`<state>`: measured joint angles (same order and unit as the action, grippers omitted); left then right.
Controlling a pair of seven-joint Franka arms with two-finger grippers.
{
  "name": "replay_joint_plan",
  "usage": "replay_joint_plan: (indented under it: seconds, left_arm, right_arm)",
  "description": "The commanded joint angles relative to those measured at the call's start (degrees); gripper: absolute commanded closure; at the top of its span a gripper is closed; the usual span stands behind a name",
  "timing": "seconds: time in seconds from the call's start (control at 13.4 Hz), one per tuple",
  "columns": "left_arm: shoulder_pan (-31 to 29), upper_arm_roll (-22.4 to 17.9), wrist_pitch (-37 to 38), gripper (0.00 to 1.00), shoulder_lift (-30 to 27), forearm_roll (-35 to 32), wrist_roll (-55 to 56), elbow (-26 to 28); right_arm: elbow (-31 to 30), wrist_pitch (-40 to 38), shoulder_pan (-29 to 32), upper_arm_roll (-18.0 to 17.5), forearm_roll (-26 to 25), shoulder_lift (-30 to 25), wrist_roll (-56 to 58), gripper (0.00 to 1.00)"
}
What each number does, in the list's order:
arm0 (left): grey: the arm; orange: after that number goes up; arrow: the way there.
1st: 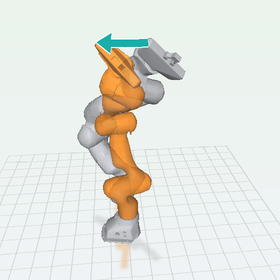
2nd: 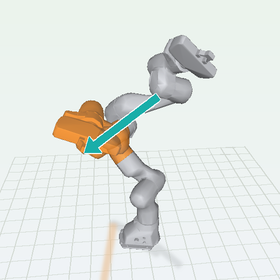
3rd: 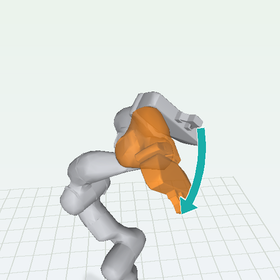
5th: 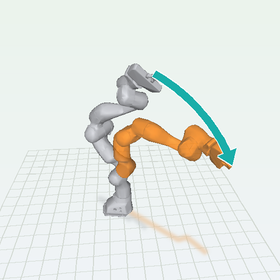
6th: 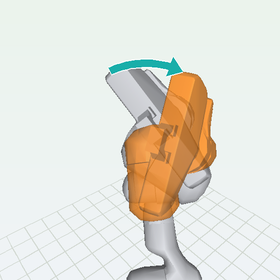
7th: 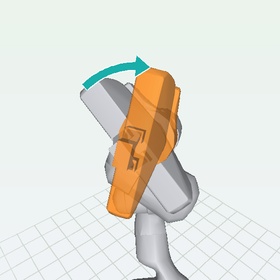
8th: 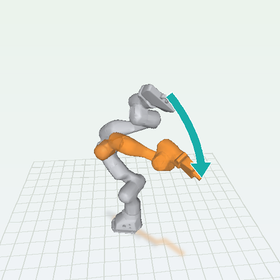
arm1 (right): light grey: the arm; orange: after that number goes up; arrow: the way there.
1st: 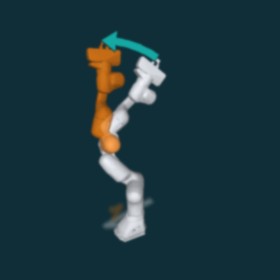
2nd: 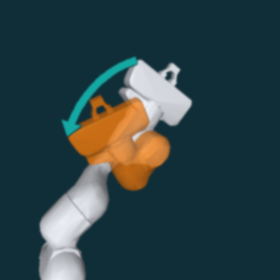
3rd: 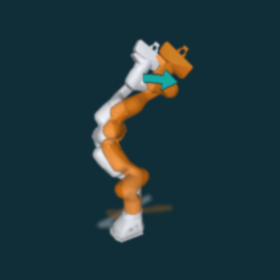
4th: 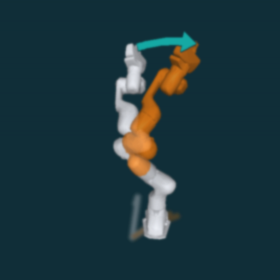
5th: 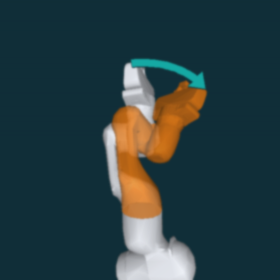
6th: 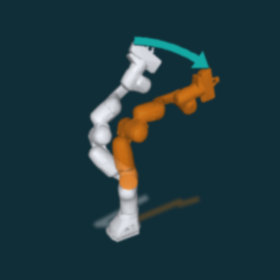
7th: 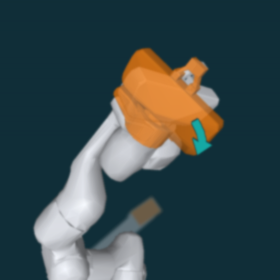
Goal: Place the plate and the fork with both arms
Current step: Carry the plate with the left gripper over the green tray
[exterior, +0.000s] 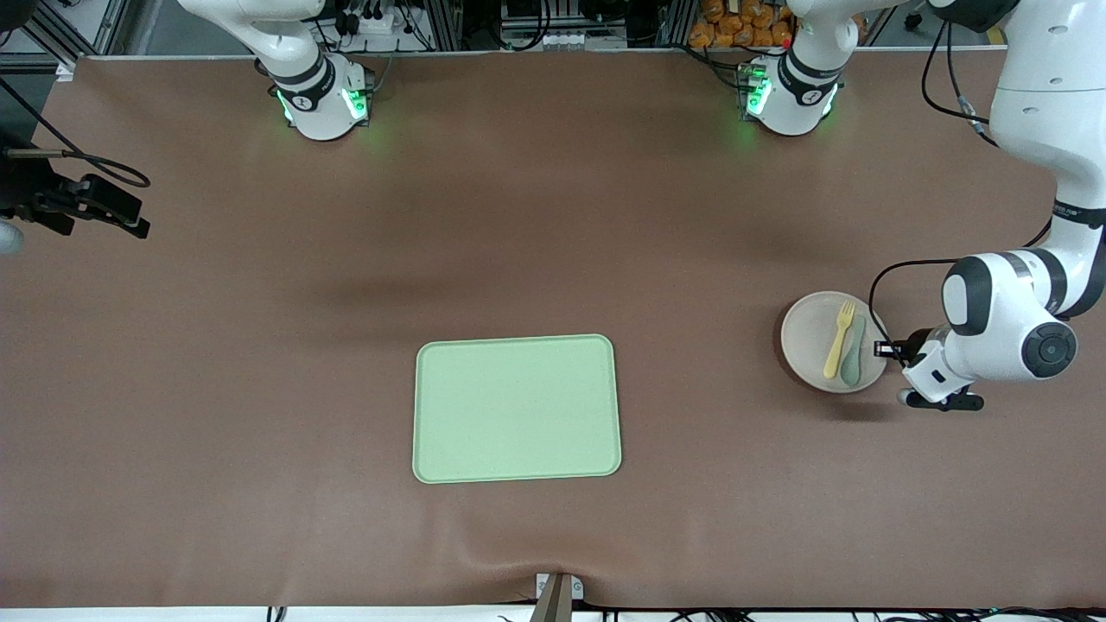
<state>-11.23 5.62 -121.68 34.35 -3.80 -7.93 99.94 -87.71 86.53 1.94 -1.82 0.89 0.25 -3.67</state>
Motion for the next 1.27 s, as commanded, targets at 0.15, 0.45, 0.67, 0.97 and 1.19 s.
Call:
replay_joint_plan:
  seconds: [0.15, 0.45, 0.67, 0.97, 1.19]
  left_arm:
    - [0.77, 5.70, 1.19, 1.00, -0.87, 6.43, 4.31, -5.96]
    - [7.95, 8.88, 1.19, 1.00, 4.39, 15.46, 8.63, -14.57]
    - [18.58, 8.79, 0.75, 1.00, 12.03, 19.01, 15.99, -25.37]
    - [30.29, 8.62, -9.50, 1.00, 19.69, 19.79, 25.06, -31.82]
    - [32.33, 8.18, -13.75, 1.00, 21.98, 20.06, 25.34, -31.65]
  right_arm:
    - [0.87, -0.74, 0.87, -0.38, 0.87, 0.28, 0.33, 0.00]
    - [0.87, -0.74, 1.14, -0.38, 0.87, 0.28, 0.33, 0.00]
    - [0.87, -0.75, 1.14, -0.38, 0.87, 0.28, 0.33, 0.00]
    - [0.87, -0.75, 1.31, -0.38, 0.87, 0.37, 0.33, 0.00]
    - [0.78, -0.83, 1.22, -0.38, 0.87, 0.37, 0.33, 0.00]
